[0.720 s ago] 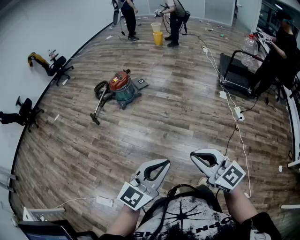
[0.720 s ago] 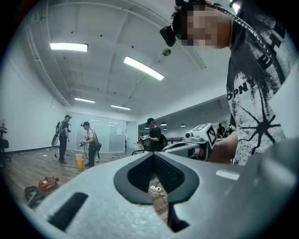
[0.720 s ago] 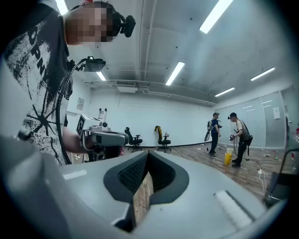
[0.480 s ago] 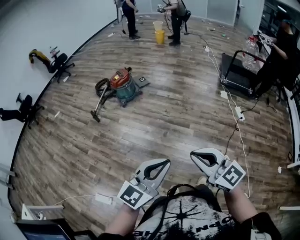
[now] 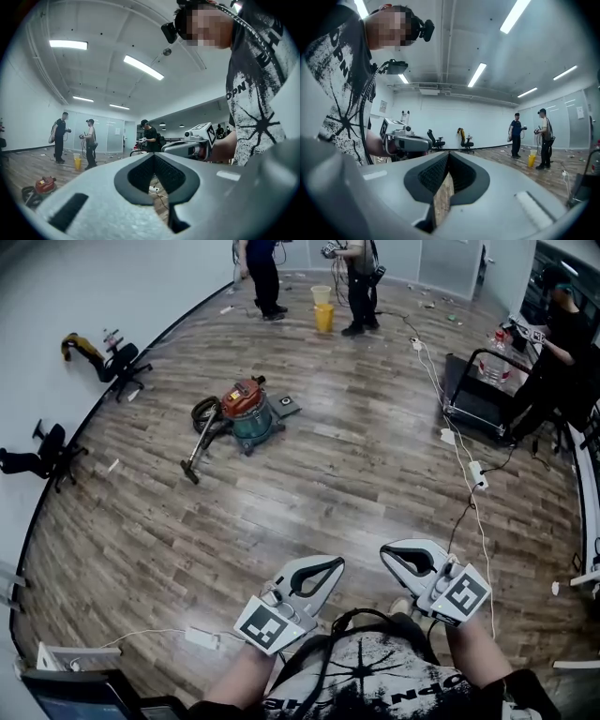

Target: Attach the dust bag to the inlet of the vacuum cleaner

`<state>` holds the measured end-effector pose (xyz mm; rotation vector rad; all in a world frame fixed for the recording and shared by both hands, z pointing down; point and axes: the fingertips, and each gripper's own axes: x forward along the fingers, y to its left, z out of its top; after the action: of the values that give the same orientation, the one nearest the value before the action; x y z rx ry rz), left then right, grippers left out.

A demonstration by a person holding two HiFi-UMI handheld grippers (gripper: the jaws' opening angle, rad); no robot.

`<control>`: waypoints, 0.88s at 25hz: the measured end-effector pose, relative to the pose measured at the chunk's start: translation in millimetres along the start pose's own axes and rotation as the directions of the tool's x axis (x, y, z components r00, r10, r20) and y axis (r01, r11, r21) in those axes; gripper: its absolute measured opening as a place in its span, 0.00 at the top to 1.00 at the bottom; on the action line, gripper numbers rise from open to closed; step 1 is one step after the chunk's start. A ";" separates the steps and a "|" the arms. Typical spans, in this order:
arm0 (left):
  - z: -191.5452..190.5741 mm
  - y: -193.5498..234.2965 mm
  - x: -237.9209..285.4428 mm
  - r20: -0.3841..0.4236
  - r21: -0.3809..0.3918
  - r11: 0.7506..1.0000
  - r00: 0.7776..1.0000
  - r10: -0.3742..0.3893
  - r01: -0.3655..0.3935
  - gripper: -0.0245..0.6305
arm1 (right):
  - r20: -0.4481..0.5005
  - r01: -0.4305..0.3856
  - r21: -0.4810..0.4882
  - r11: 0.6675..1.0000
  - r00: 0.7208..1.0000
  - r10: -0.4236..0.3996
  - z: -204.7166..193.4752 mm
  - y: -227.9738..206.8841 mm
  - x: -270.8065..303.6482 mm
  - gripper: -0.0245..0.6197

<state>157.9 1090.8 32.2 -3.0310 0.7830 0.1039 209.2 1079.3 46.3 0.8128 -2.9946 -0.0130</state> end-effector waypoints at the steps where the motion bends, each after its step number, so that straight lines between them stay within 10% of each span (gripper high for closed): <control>1: 0.1 0.2 0.7 0.003 0.001 1.000 1.000 -0.003 0.003 0.96 | 0.011 -0.001 -0.015 1.000 1.000 0.001 2.2 0.2 1.1 0.95; 22: -12.2 8.7 18.2 0.013 0.008 0.999 0.999 -0.051 0.051 0.96 | -0.011 0.080 -0.086 0.993 0.997 -0.081 -1.2 -26.3 6.1 0.95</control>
<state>170.3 1074.0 43.2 -3.0377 0.7029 0.1203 217.3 1053.5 47.3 0.9197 -2.9225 -0.1353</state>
